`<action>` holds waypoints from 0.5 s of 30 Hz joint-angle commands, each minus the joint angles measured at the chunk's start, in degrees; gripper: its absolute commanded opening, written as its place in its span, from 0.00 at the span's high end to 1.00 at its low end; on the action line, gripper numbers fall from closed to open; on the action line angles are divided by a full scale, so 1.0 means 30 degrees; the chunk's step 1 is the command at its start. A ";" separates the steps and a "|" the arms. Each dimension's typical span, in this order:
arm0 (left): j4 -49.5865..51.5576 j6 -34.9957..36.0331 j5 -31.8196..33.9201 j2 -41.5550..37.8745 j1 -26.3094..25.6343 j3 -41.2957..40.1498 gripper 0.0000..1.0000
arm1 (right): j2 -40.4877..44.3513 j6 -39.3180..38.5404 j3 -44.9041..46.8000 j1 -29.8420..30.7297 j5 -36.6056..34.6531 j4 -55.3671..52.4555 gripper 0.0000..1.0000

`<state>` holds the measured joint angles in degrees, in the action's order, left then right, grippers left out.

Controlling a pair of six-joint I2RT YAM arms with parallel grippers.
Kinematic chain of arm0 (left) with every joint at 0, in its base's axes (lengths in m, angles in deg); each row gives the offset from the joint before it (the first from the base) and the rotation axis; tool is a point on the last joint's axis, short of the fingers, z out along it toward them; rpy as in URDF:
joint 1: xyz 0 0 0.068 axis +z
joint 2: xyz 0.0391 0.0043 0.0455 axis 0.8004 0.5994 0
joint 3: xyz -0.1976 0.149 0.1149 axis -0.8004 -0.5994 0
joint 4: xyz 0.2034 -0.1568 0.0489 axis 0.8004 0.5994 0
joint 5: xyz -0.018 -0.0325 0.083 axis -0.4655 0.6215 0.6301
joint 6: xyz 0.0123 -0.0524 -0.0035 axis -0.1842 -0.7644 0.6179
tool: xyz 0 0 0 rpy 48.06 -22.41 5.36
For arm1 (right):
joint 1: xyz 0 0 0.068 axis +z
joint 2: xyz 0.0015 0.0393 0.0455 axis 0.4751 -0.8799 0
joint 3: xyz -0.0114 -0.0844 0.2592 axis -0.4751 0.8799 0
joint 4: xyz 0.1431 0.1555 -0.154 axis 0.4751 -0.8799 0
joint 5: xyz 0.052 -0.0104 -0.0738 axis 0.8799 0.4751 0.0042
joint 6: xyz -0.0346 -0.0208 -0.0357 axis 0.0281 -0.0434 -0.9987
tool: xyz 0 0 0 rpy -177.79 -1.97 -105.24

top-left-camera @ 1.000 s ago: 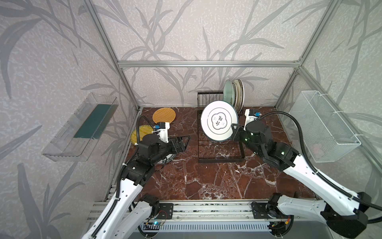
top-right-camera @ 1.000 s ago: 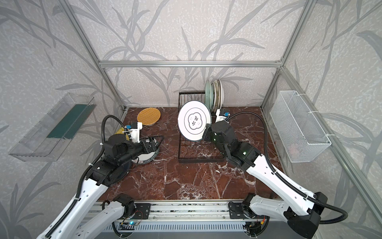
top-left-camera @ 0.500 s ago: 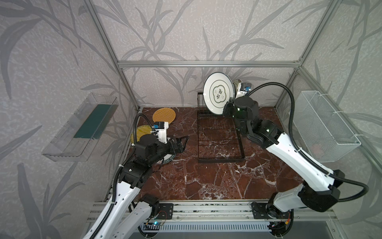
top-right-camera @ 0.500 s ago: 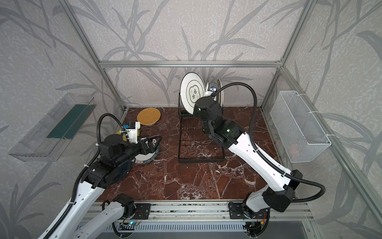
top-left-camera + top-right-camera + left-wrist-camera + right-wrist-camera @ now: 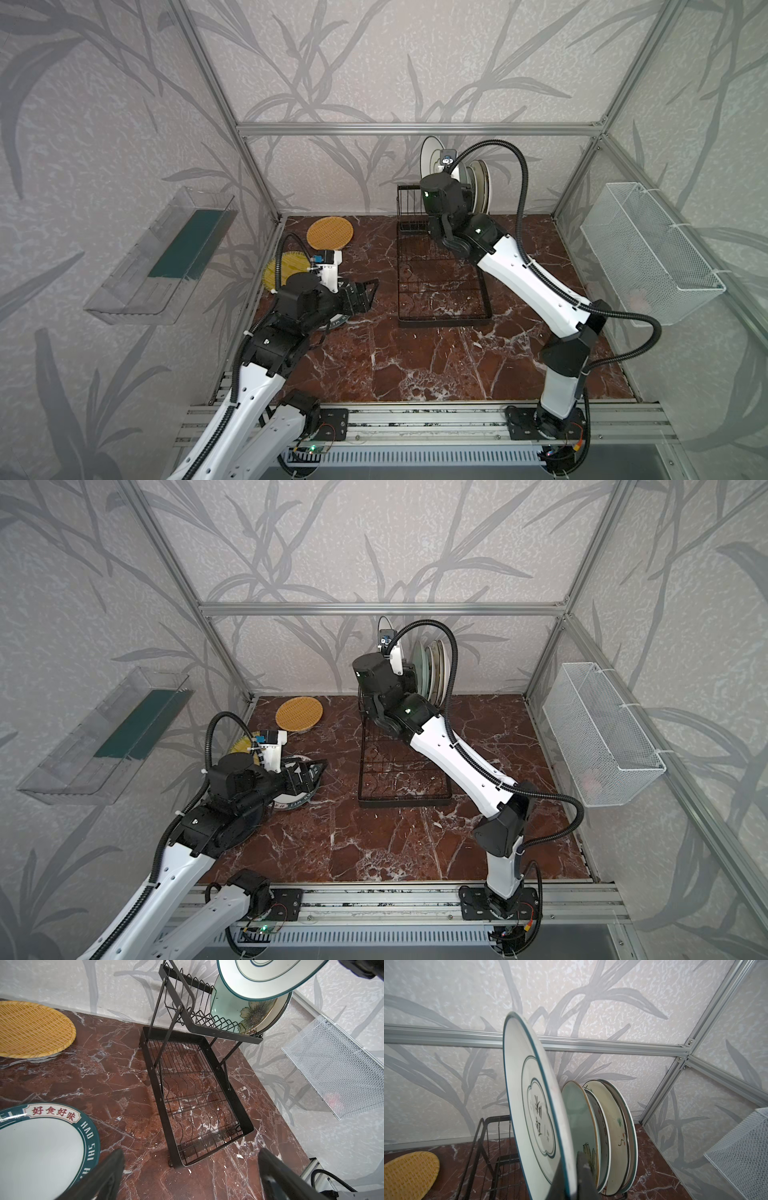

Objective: Load plates into a dish rack
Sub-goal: Place the plate on the dish rack.

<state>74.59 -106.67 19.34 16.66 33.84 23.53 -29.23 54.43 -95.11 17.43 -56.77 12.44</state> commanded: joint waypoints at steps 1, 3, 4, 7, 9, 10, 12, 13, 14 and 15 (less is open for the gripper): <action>-0.0018 0.0373 -0.0271 -0.0116 0.0145 -0.0234 0.01 | -0.0436 -0.0575 -0.1022 -0.0451 -0.1362 0.0314 1.00; -0.0047 0.0352 -0.0415 -0.0119 0.0145 -0.0229 0.01 | -0.0751 -0.0481 -0.1276 -0.0711 -0.1347 0.0083 1.00; -0.0092 0.0342 -0.0431 -0.0109 0.0174 -0.0244 0.01 | -0.0949 -0.0631 -0.1415 -0.0812 -0.1478 0.0138 1.00; -0.0100 0.0315 -0.0510 -0.0067 0.0306 -0.0276 0.01 | -0.1499 -0.0931 -0.2056 -0.1107 -0.1760 -0.0057 1.00; -0.0201 0.0241 -0.0705 -0.0035 0.0378 -0.0309 0.01 | -0.1791 -0.1108 -0.2330 -0.1233 -0.1858 -0.0089 1.00; -0.0270 0.0204 -0.0848 -0.0031 0.0423 -0.0344 0.01 | -0.1985 -0.1283 -0.2505 -0.1259 -0.2080 -0.0063 1.00; -0.0409 0.0122 -0.1046 -0.0028 0.0511 -0.0387 0.01 | -0.2344 -0.1696 -0.2803 -0.1263 -0.2568 0.0123 1.00; -0.0444 0.0088 -0.1140 -0.0016 0.0569 -0.0377 0.01 | -0.2462 -0.1739 -0.2885 -0.1317 -0.2514 0.0104 1.00; -0.0499 0.0072 -0.1227 -0.0065 0.0600 -0.0416 0.01 | -0.2579 -0.1648 -0.2977 -0.1358 -0.2464 0.0020 1.00; -0.0573 0.0053 -0.1309 -0.0083 0.0657 -0.0428 0.01 | -0.2721 -0.1640 -0.3060 -0.1408 -0.2492 -0.0051 1.00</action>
<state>74.26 -106.74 17.09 16.75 35.28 22.79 -37.06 49.99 -101.62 13.43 -61.19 10.06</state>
